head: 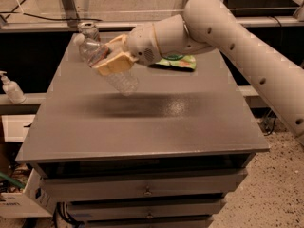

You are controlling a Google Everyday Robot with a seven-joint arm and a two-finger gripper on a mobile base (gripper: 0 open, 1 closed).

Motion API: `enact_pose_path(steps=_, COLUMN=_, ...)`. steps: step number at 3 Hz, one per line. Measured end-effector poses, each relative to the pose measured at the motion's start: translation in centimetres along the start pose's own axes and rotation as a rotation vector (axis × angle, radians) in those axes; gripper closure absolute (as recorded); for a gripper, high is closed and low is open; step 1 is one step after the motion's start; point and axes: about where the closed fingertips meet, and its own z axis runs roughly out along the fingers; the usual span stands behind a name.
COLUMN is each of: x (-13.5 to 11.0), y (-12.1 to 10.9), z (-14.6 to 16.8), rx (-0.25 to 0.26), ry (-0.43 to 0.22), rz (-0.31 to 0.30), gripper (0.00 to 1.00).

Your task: Place water bottle upright

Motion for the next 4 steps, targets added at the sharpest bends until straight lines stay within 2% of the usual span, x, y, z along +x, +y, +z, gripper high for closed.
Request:
enact_pose_path(steps=1, x=-0.4, y=0.9, z=-1.5, rx=-0.002, ry=-0.179, rz=0.02, gripper=1.0)
enact_pose_path(steps=2, x=-0.4, y=0.9, z=-1.5, rx=-0.002, ry=-0.179, rz=0.02, gripper=1.0)
enact_pose_path(steps=3, x=-0.3, y=0.4, z=-0.5, rx=-0.003, ry=-0.213, rz=0.022, gripper=1.0)
enact_pose_path(steps=4, x=0.0, y=-0.1, z=-0.3, rx=0.02, ry=-0.29, rz=0.026, gripper=1.0)
